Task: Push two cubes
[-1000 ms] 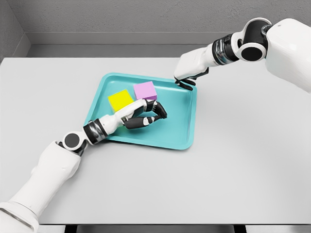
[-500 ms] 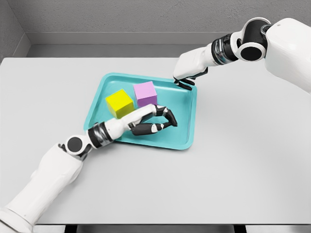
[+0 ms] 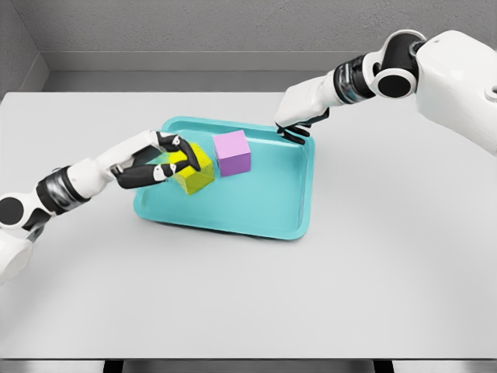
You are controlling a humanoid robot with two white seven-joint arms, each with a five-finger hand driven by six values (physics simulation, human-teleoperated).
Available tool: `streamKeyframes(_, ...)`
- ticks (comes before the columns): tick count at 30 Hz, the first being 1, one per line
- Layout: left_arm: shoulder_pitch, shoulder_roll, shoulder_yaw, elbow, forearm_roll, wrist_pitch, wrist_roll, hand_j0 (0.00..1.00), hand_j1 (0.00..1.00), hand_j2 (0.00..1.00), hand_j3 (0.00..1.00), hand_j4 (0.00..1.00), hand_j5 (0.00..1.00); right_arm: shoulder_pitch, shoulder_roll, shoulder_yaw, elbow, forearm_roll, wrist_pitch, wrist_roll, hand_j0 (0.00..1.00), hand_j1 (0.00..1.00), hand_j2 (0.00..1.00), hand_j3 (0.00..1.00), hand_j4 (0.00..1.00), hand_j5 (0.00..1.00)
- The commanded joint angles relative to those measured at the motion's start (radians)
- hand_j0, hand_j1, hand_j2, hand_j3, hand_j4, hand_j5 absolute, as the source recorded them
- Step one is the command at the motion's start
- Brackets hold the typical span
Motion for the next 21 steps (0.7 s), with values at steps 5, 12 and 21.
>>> streamKeyframes(5, 0.011, 0.056, 0.019, 0.072, 0.021, 0.001, 0.000, 0.43, 0.43, 0.43, 0.43, 0.43, 0.43, 0.000, -0.008, 0.000, -0.018, -0.002, 0.002, 0.000, 0.15, 0.15, 0.15, 0.15, 0.15, 0.15)
streamKeyframes(12, 0.011, -0.013, 0.013, 0.277, -0.042, 0.001, 0.000, 0.43, 0.43, 0.43, 0.43, 0.43, 0.43, 0.002, 0.001, 0.019, -0.006, -0.004, 0.002, 0.000, 0.15, 0.15, 0.15, 0.15, 0.15, 0.15)
streamKeyframes(21, 0.002, -0.104, 0.009, 0.365, -0.092, 0.001, 0.000, 0.43, 0.43, 0.43, 0.43, 0.43, 0.43, 0.003, 0.049, 0.019, 0.037, -0.004, 0.002, 0.000, 0.15, 0.15, 0.15, 0.15, 0.15, 0.15)
